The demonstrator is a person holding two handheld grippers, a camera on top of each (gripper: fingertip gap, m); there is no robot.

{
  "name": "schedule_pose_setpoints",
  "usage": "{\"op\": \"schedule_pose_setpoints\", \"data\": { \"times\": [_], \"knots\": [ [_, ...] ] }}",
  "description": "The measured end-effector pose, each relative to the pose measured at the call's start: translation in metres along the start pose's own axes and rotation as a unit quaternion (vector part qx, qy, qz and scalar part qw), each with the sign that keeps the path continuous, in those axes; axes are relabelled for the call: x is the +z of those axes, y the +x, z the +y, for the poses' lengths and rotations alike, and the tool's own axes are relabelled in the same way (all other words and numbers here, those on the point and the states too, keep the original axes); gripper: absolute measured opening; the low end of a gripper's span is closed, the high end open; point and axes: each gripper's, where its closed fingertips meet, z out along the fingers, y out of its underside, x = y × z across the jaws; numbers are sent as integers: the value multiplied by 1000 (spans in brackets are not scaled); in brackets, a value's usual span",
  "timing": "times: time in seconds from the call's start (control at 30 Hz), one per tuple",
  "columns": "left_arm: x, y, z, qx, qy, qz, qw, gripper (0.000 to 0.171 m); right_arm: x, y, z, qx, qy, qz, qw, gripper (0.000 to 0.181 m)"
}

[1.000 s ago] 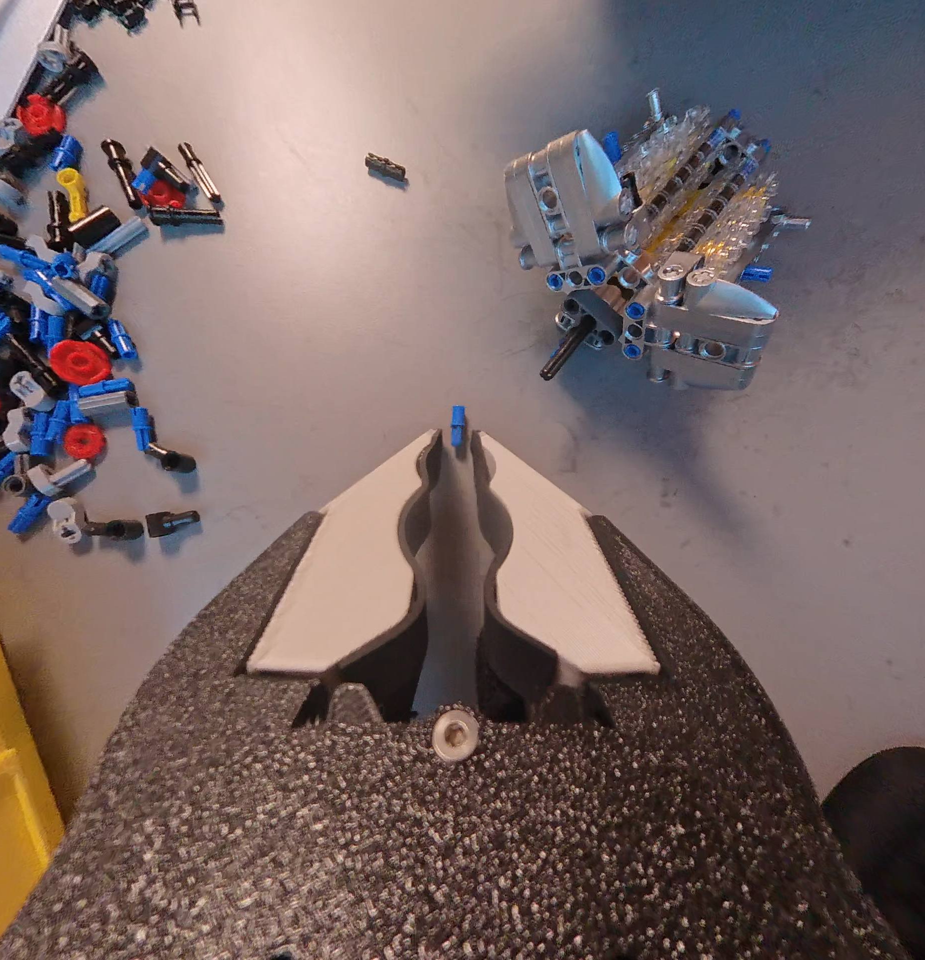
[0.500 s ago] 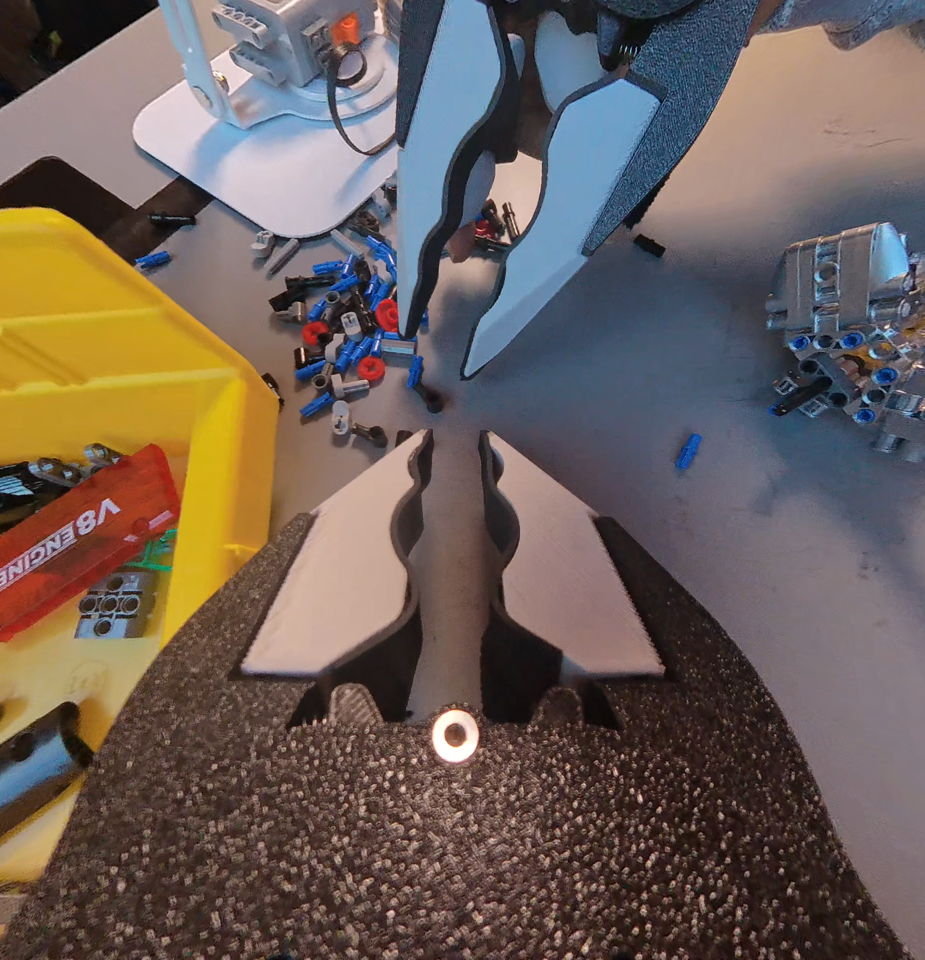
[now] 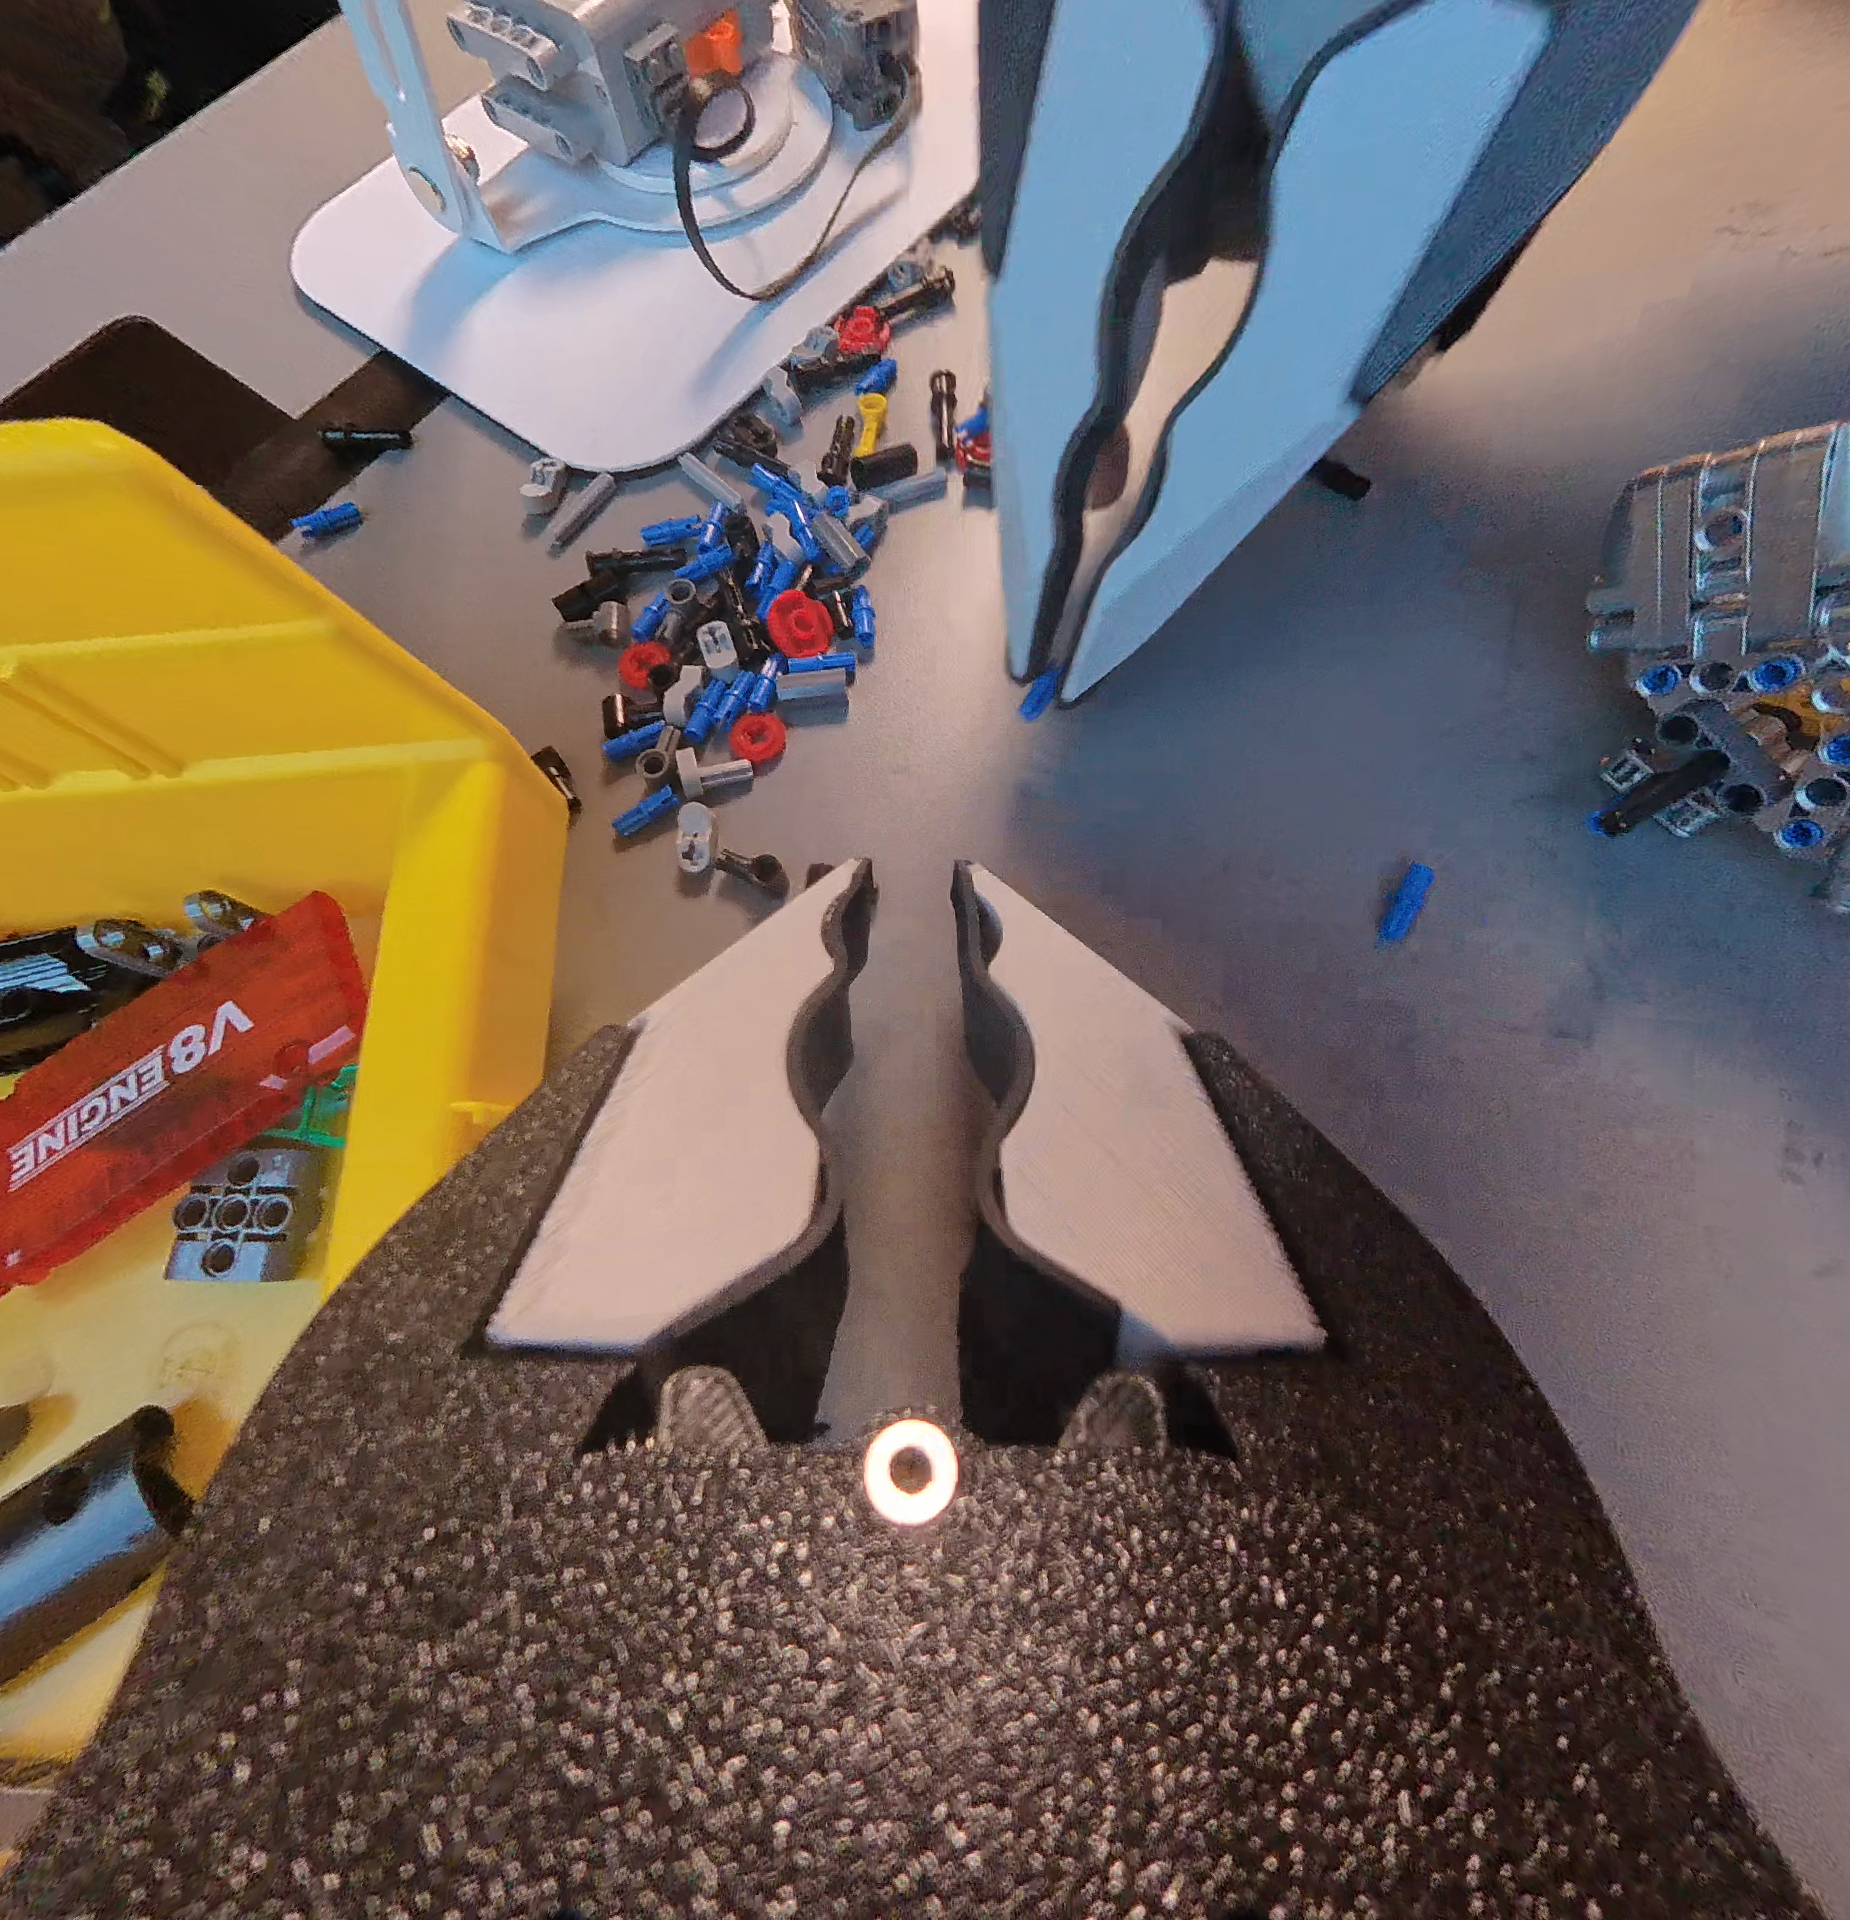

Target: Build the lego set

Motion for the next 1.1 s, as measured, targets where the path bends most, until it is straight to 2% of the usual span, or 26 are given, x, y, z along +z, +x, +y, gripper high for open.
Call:
{"op": "schedule_pose_setpoints", "data": {
  "times": [0.1, 0.2, 0.33, 0.43, 0.57, 0.67, 0.73, 0.97, 1.1],
  "knots": [
    [-1, 6, 3, 4, -12, 20, 1000, 14, -30, -22, 4, 11, 35, 18, 999, 5],
    [-9, 31, 12, 18, -35, 93, 995, 18, -61, -44, 14, 29, 69, 42, 996, 5],
    [-9, 27, 17, 32, -54, 72, 995, 18, -92, -67, 43, 75, 88, 84, 990, 5],
    [2, 20, 19, 37, -63, 51, 996, 7, -105, -85, 57, 105, 108, 99, 984, 5],
    [12, -11, 0, 33, -26, -53, 998, 10, -115, -97, 61, 131, 142, 119, 974, 5],
    [12, -6, -23, 37, 23, -70, 997, 15, -108, -109, 70, 127, 106, 93, 982, 5],
    [15, -1, -28, 43, 30, -77, 996, 15, -103, -117, 79, 108, 65, 85, 988, 5],
    [38, 4, -28, 39, 4, -97, 995, 15, -94, -122, 118, 96, -33, 97, 990, 6],
    [54, -1, -33, 15, -17, -95, 995, 15, -90, -124, 121, 94, -38, 92, 991, 14]
  ]
}}
